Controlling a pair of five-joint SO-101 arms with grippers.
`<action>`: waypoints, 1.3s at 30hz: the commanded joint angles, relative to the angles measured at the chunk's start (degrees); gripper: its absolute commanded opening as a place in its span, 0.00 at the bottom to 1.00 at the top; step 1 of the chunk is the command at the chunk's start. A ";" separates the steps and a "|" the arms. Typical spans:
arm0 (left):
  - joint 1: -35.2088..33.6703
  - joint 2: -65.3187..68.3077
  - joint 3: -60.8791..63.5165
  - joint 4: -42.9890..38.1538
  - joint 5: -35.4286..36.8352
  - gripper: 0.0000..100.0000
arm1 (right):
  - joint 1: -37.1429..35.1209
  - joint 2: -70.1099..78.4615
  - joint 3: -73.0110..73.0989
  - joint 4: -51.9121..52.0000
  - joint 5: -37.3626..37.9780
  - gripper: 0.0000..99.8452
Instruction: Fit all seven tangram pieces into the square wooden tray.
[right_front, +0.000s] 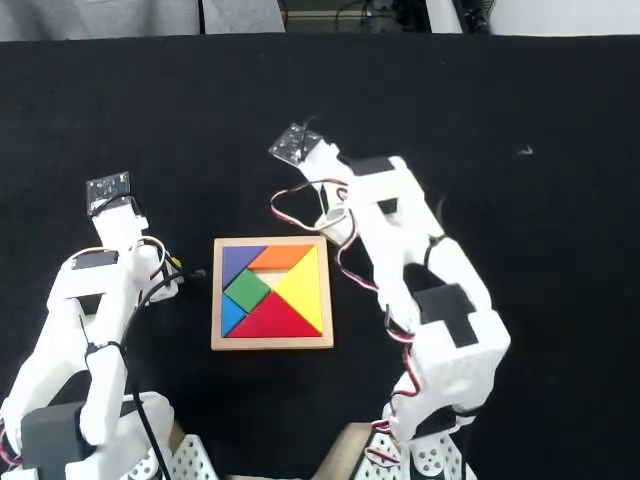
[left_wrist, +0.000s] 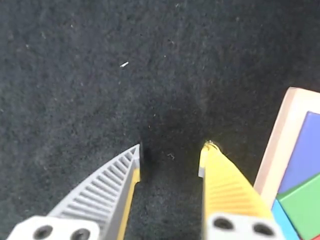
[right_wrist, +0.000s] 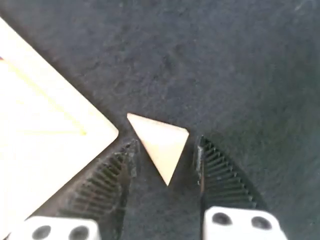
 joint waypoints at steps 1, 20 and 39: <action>0.92 -0.09 -2.68 -1.05 -0.26 0.20 | 0.09 -0.31 -4.44 1.41 1.14 0.19; 0.92 -0.09 -2.77 -1.05 -0.35 0.20 | 1.58 4.79 -6.90 1.76 3.25 0.19; 0.92 -0.09 -2.77 -1.05 -0.53 0.20 | 1.67 1.36 -8.04 5.10 3.25 0.03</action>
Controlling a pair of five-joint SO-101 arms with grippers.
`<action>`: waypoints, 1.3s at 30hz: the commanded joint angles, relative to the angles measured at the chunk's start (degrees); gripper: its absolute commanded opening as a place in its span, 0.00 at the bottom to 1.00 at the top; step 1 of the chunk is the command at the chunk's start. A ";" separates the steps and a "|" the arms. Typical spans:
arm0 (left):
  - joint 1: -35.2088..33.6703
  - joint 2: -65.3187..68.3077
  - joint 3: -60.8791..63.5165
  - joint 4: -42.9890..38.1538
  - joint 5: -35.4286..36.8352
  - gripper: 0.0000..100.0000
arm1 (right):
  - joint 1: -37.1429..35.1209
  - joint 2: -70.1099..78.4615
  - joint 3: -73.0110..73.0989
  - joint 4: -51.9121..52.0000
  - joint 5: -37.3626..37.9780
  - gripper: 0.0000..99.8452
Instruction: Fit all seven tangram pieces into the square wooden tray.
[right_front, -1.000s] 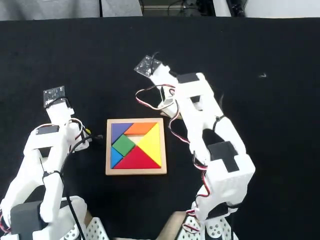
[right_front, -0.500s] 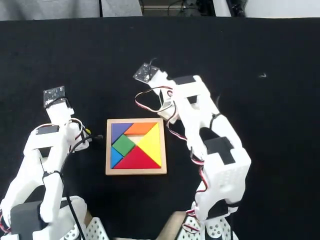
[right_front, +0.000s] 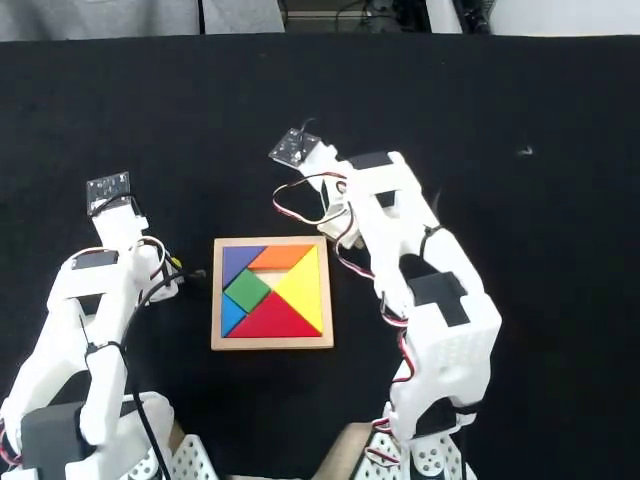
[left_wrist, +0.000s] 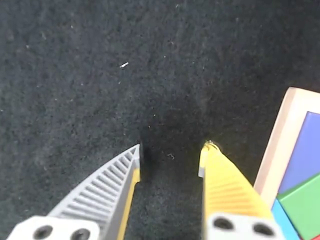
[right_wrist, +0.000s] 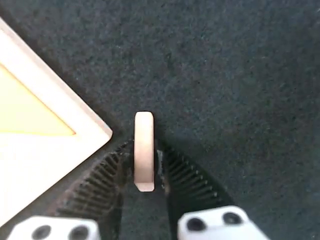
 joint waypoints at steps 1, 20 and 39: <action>0.92 -0.09 -2.77 -1.05 -0.44 0.20 | 0.79 -5.23 -3.82 3.78 0.35 0.03; -1.10 -0.62 -2.15 0.00 -3.16 0.20 | -13.36 -35.47 23.43 -4.22 16.09 0.02; -26.51 -0.44 -2.86 11.60 -16.26 0.20 | -22.24 -22.20 22.73 -15.03 11.43 0.01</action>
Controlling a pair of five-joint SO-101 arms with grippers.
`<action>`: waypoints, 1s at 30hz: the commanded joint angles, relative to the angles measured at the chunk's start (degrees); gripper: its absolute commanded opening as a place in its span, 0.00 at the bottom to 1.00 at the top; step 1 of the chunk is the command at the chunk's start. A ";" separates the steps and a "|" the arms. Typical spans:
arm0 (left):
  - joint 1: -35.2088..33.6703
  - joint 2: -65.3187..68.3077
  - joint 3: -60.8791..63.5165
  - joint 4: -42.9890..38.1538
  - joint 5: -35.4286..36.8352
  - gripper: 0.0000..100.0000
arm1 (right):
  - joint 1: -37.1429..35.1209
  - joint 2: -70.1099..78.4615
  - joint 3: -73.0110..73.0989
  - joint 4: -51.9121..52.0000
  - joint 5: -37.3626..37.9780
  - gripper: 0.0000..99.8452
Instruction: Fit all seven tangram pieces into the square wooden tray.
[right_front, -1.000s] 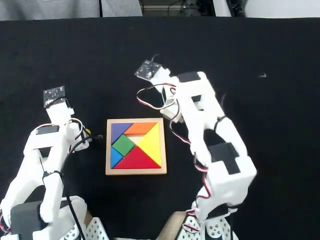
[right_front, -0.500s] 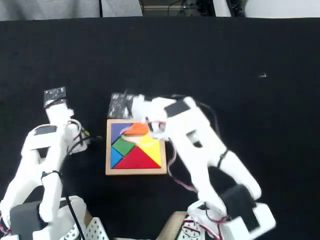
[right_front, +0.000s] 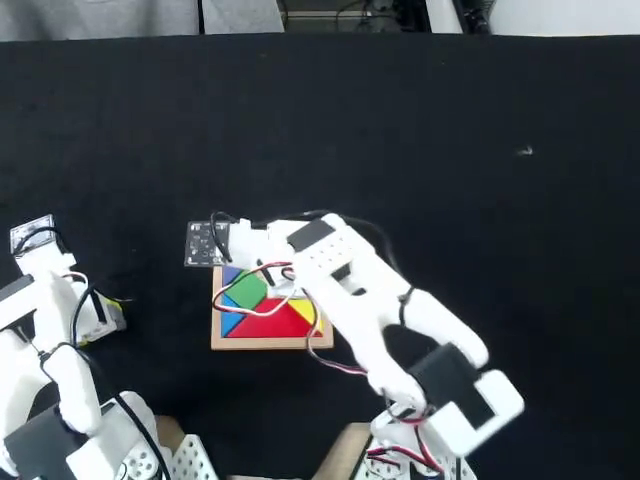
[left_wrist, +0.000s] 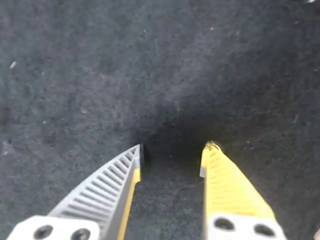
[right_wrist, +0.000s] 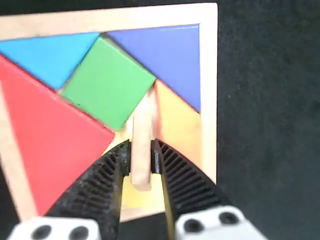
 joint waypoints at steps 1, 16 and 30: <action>-0.84 -0.35 -2.59 0.35 -0.26 0.20 | -0.88 0.57 -3.38 -2.64 -1.14 0.01; -1.10 -0.26 -2.51 0.35 -0.18 0.20 | -0.97 1.10 -5.14 -4.66 -3.43 0.01; -1.10 -0.18 -2.51 0.44 -0.18 0.20 | -1.05 1.10 -3.21 -3.60 -3.43 0.10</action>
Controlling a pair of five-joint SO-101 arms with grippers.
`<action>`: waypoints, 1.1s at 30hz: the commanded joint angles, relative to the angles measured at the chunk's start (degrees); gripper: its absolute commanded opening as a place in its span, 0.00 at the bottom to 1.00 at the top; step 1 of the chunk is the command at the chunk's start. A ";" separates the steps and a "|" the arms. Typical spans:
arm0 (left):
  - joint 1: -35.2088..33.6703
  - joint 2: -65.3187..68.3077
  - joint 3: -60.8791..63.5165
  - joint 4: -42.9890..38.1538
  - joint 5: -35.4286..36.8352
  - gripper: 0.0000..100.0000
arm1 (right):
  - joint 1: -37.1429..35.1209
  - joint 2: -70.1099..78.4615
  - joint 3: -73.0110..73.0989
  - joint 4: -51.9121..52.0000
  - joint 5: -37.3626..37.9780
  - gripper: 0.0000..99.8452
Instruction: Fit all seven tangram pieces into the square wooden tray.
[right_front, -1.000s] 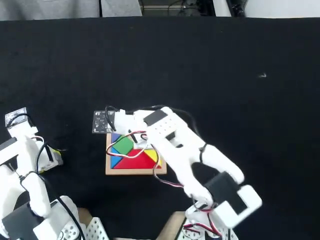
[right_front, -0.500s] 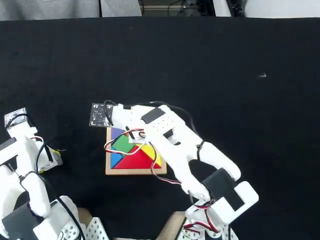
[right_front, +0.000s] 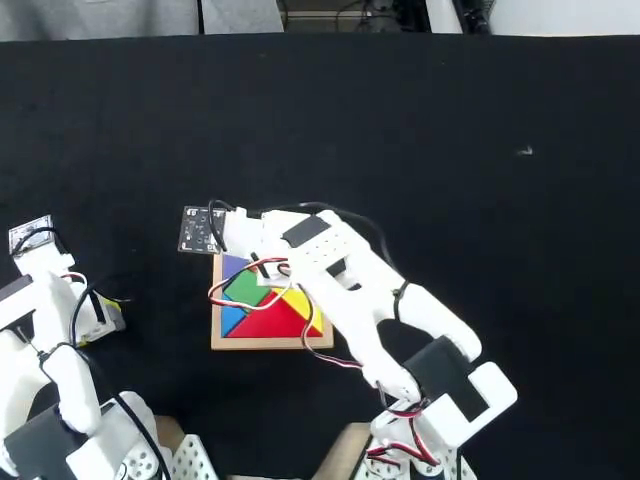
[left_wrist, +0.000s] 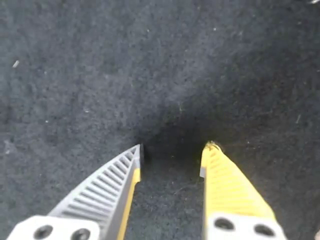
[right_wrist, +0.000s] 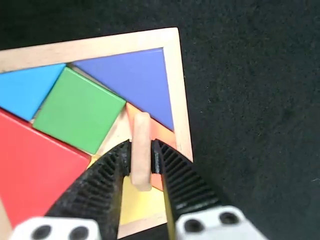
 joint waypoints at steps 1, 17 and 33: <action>-0.84 -0.18 -2.42 0.44 -0.18 0.20 | -1.05 -0.22 -0.84 0.62 -0.70 0.13; -0.75 -0.18 -2.42 0.26 -0.18 0.20 | -3.34 -0.75 -0.48 5.36 -0.35 0.13; -0.75 -0.18 -2.42 0.26 -0.18 0.20 | -1.85 -7.87 -0.31 9.41 -0.70 0.14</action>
